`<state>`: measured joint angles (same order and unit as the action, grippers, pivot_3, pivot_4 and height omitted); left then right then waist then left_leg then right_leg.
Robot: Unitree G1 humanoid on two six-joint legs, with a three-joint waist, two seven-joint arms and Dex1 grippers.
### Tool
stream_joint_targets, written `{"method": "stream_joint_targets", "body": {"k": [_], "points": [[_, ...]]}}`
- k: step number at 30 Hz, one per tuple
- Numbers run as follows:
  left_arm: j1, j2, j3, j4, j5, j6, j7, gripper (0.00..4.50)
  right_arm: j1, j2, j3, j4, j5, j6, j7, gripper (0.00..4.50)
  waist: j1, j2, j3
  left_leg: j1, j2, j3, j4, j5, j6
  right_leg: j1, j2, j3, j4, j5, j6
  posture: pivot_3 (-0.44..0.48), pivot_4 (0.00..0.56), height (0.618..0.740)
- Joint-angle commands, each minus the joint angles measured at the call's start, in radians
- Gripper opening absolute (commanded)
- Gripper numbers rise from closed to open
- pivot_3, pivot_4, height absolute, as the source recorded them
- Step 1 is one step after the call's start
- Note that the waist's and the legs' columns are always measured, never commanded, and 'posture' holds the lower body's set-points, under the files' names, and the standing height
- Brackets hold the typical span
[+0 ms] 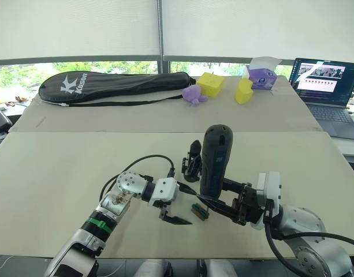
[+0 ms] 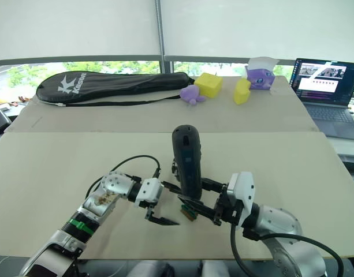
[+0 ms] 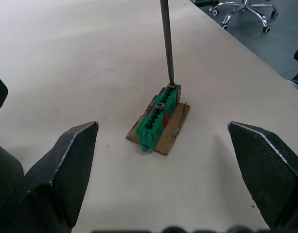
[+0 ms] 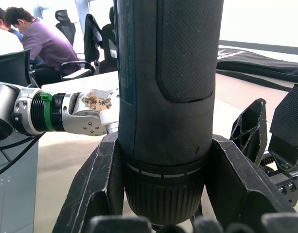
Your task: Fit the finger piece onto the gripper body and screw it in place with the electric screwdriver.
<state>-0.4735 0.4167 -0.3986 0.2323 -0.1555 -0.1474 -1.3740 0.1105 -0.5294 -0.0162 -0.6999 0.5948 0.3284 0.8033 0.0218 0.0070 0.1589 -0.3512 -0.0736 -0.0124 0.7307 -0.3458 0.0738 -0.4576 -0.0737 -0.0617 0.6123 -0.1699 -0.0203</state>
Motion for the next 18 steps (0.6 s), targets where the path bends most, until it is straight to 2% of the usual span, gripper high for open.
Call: {"method": "stream_joint_targets", "body": {"k": [1,9,18], "points": [[-0.007,0.007,0.015,-0.033,-0.003,0.011,0.014,4.50,-0.032,-0.019,-0.044,-0.075,0.064,-0.004,-0.009,1.92,0.000,0.000,0.000,0.000,0.000,0.000,0.000,0.000,0.000,0.000,0.000,0.000,0.000,0.000,0.000,0.000,0.150,0.740],[0.033,0.059,0.045,-0.094,-0.034,0.057,0.017,4.50,-0.109,-0.086,-0.089,-0.104,0.192,0.064,-0.026,1.92,-0.002,0.000,0.000,0.000,0.000,0.000,0.000,0.000,0.000,0.000,0.000,0.000,0.000,0.000,0.000,0.000,0.150,0.740],[0.082,0.143,0.126,-0.221,-0.114,0.189,0.024,4.50,-0.342,-0.194,-0.132,-0.044,0.428,0.206,-0.033,1.92,-0.007,0.000,0.000,0.000,0.000,-0.001,0.000,0.000,0.000,0.000,-0.001,0.000,-0.001,0.000,0.000,0.000,0.150,0.740]]}}
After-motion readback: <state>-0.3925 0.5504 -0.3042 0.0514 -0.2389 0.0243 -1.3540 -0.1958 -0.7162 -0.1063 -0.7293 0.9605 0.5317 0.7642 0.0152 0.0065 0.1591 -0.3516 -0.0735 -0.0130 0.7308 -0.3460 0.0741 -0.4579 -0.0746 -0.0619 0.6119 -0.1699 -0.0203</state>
